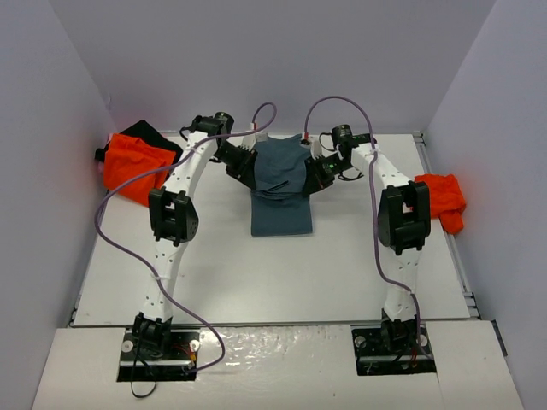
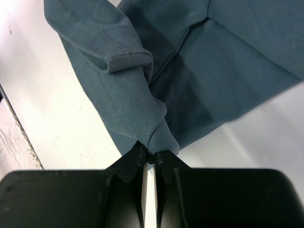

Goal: Fold and stack the t-shirts
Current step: Fold the folded rectangular tshirt in 1/3 of the way

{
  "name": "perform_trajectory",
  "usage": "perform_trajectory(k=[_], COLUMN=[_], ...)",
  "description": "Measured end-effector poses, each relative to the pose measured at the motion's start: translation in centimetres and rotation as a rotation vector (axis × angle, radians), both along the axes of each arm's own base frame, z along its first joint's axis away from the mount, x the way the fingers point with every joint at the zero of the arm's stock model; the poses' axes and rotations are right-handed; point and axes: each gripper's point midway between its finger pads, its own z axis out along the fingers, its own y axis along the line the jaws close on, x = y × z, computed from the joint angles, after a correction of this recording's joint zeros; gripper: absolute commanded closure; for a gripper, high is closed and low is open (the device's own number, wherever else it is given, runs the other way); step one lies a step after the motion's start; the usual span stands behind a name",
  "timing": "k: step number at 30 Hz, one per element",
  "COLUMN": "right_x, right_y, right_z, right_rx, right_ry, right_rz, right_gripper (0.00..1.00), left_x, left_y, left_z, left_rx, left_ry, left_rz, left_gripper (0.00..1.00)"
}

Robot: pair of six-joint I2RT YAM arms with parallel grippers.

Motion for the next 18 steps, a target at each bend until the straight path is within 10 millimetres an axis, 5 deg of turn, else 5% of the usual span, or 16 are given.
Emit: perform_trajectory(k=[8, 14, 18], right_x=[2.8, 5.5, 6.2], right_y=[0.6, 1.1, 1.0], right_z=[2.7, 1.0, -2.0], right_rx=[0.023, 0.019, -0.009], right_ry=[-0.086, -0.088, -0.042], right_rz=[-0.018, -0.041, -0.057], right_gripper=[1.00, 1.00, 0.79], left_x=[2.0, 4.2, 5.5], left_y=[1.2, 1.5, 1.5], left_z=[0.3, 0.2, -1.9], left_rx=[-0.007, -0.020, -0.002], left_ry=[-0.028, -0.071, -0.070], left_rz=[0.070, 0.111, 0.135], left_gripper=[1.00, 0.97, 0.44])
